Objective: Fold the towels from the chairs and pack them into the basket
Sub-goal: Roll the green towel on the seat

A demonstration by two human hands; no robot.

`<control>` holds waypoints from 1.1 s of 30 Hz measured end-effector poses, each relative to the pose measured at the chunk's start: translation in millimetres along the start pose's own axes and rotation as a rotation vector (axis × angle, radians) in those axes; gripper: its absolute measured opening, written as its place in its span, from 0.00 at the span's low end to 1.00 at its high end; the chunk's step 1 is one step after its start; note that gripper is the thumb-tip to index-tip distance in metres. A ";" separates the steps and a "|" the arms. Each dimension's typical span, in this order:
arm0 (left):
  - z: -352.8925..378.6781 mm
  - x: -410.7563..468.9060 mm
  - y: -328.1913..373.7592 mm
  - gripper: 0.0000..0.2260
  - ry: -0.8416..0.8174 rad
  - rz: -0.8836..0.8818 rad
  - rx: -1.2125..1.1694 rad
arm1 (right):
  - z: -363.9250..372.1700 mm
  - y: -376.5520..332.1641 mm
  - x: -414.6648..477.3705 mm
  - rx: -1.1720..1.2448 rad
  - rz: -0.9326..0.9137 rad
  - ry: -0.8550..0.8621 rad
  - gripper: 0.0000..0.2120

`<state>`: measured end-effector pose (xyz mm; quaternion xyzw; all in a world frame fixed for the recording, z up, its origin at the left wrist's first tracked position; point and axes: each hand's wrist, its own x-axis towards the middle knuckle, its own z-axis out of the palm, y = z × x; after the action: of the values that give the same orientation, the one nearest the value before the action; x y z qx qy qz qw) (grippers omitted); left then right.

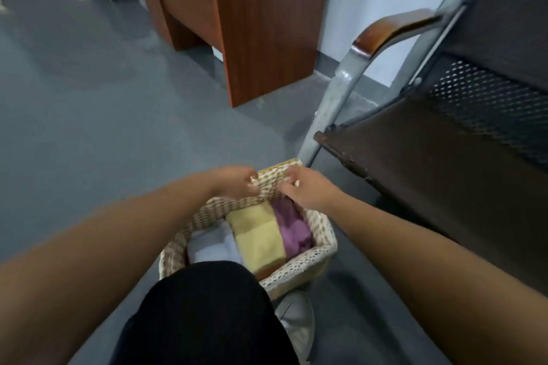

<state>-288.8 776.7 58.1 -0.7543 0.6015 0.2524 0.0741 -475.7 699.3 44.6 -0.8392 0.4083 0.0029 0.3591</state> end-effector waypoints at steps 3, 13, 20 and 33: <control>-51.2 -8.0 54.2 0.21 0.162 0.052 -0.031 | -66.8 4.0 -39.3 -0.020 0.014 0.177 0.20; -89.1 12.2 320.2 0.12 0.369 0.414 -0.158 | -224.5 148.6 -219.5 -0.101 0.322 0.599 0.20; -28.0 32.9 503.3 0.10 0.211 0.635 -0.130 | -259.5 292.5 -333.7 -0.125 0.590 0.742 0.18; 121.7 94.0 694.2 0.52 -0.063 0.780 0.159 | -313.9 464.9 -362.3 -0.214 0.836 0.919 0.23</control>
<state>-966.2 561.3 42.2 -0.4531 0.8579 0.2374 0.0493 -1127.3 566.9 106.4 -0.5555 0.8119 -0.1771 0.0293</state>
